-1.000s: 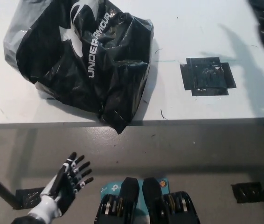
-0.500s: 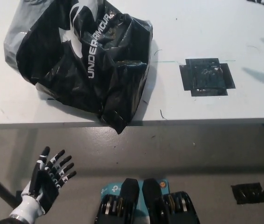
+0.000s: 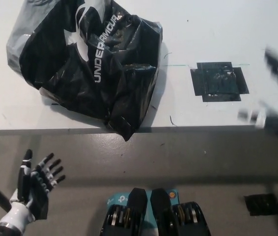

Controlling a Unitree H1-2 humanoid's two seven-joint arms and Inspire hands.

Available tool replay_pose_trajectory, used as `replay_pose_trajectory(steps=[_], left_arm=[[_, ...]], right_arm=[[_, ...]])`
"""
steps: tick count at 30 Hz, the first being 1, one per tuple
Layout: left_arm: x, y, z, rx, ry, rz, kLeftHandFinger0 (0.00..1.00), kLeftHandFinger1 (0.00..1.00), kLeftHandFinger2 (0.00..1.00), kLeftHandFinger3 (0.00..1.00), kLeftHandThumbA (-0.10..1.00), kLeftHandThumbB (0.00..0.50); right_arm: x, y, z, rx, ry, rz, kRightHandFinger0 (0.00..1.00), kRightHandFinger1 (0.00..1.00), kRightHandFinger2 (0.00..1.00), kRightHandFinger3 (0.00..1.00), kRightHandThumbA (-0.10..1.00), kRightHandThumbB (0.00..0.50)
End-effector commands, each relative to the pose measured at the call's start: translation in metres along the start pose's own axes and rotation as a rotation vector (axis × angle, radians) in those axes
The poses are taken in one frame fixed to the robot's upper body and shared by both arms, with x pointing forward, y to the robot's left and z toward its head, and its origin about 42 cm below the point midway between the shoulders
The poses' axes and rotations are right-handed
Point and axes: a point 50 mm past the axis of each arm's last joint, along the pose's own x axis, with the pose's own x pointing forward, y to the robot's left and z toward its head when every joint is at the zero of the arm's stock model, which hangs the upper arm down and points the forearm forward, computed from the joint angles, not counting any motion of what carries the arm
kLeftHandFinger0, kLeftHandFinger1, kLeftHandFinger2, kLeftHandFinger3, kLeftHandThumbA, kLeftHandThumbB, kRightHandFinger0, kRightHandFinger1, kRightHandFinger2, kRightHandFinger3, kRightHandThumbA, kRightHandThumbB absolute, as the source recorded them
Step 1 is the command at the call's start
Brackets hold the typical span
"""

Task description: The robot uses its right hand to pick up a bag of coffee beans and puts it in the black plastic bag, then the robot grabs the top of the bag and lifts it.

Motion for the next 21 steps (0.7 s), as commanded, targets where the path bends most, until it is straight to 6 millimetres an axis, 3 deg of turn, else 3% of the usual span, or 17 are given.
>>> replay_pose_trajectory(steps=[1,5,7,8,9,21], left_arm=[[0.007,0.049,0.040,0.355,-0.286,0.128,1.00,1.00,1.00,1.00,0.96,0.132],[0.004,0.050,0.024,0.352,-0.244,0.153,1.00,1.00,1.00,1.00,1.00,0.146],[-0.001,0.051,0.018,0.349,-0.238,0.158,1.00,1.00,1.00,1.00,1.00,0.140],[-0.002,0.052,0.013,0.334,-0.232,0.164,1.00,1.00,1.00,1.00,1.00,0.147],[-0.002,0.053,0.008,0.317,-0.217,0.171,1.00,1.00,1.00,1.00,1.00,0.149],[-0.024,0.049,-0.022,0.344,-0.134,0.165,1.00,1.00,1.00,1.00,0.97,0.144]], right_arm=[[-0.060,0.009,-0.043,0.082,-0.246,-0.298,1.00,1.00,1.00,1.00,1.00,0.070],[-0.060,0.027,-0.092,0.134,-0.094,-0.307,1.00,1.00,1.00,1.00,1.00,0.101],[-0.064,0.035,-0.102,0.150,-0.065,-0.310,1.00,1.00,1.00,1.00,1.00,0.115],[-0.066,0.042,-0.111,0.156,-0.044,-0.306,1.00,1.00,1.00,1.00,1.00,0.108],[-0.067,0.048,-0.120,0.156,-0.019,-0.294,1.00,1.00,1.00,1.00,1.00,0.069],[-0.077,0.065,-0.142,0.178,0.054,-0.248,1.00,1.00,1.00,1.00,0.97,0.083]])
